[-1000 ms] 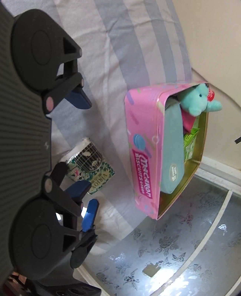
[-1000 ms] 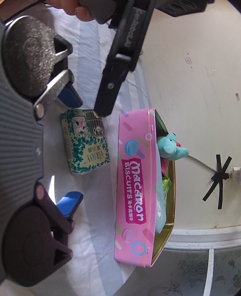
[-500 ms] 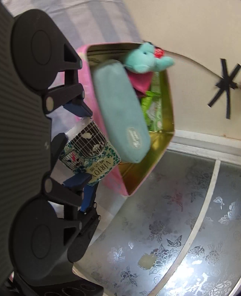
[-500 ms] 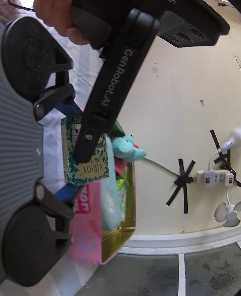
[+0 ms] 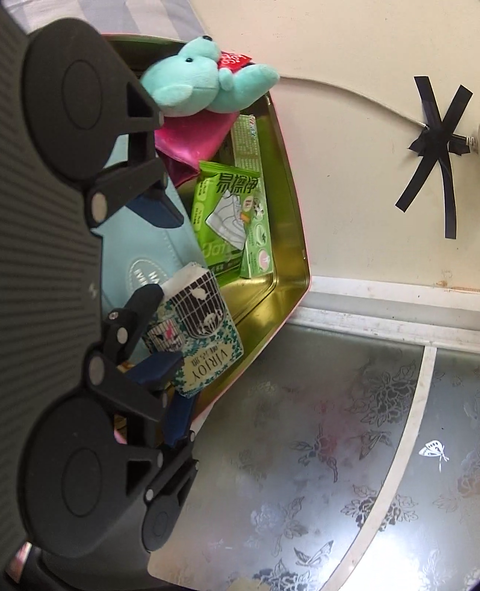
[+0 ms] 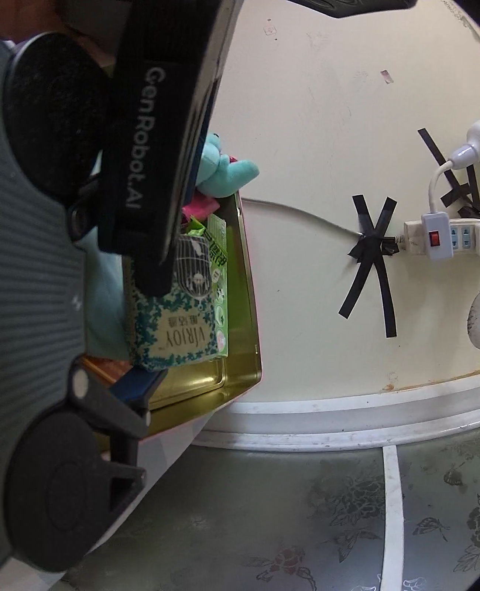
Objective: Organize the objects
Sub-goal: 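Lower the soap box onto the mint pencil case and open both grippers, then withdraw both grippers from the tin toward the green medicine box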
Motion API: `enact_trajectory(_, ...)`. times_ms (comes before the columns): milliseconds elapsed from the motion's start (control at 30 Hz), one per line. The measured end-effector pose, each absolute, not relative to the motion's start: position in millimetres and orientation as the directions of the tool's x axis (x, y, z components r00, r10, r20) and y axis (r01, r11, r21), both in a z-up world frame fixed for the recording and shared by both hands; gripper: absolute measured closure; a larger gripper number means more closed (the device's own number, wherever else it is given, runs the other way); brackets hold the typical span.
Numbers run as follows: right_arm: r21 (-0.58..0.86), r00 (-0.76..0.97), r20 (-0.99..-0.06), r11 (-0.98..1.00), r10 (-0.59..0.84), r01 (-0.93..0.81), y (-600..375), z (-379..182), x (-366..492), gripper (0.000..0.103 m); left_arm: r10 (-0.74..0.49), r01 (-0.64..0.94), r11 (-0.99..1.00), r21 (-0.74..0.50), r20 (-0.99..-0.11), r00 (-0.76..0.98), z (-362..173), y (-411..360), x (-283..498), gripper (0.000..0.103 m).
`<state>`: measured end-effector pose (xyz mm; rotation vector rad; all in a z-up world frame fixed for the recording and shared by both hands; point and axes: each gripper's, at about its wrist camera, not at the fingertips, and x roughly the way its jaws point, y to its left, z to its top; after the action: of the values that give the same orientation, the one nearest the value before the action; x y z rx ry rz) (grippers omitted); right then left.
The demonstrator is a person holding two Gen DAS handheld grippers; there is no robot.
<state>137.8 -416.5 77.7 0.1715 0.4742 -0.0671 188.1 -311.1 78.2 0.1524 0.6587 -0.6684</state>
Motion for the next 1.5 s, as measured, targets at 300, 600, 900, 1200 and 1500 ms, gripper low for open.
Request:
enact_trajectory(300, 0.17, 0.907, -0.419, 0.98, -0.028, 0.108, -415.6, 77.1, 132.3, 0.006, -0.438, 0.545, 0.838, 0.015, -0.577, 0.689, 82.5, -299.8, 190.1, 0.022)
enact_trajectory(600, 0.209, 0.939, -0.341, 0.971, -0.036, 0.113, -397.2, 92.8, 78.9, 0.006, -0.327, 0.435, 0.893, 0.113, -0.501, 0.801, 101.6, -262.4, 157.4, 0.022)
enact_trajectory(900, 0.313, 0.948, -0.319, 0.941, -0.026, 0.131, -377.4, 98.6, 43.1, 0.039, -0.307, 0.415, 0.895, 0.164, -0.447, 0.84, 107.3, -223.6, 109.4, 0.02)
enact_trajectory(1200, 0.356, 0.944, -0.329, 0.924, -0.015, 0.139, -359.9, 102.9, 21.7, 0.05, -0.312, 0.419, 0.893, 0.165, -0.444, 0.84, 97.8, -194.6, 77.9, 0.02)
enact_trajectory(1500, 0.346, 0.941, -0.339, 0.928, -0.011, 0.136, -335.9, 106.3, 12.5, 0.049, -0.304, 0.405, 0.903, 0.14, -0.459, 0.835, 85.1, -168.5, 64.4, 0.02)
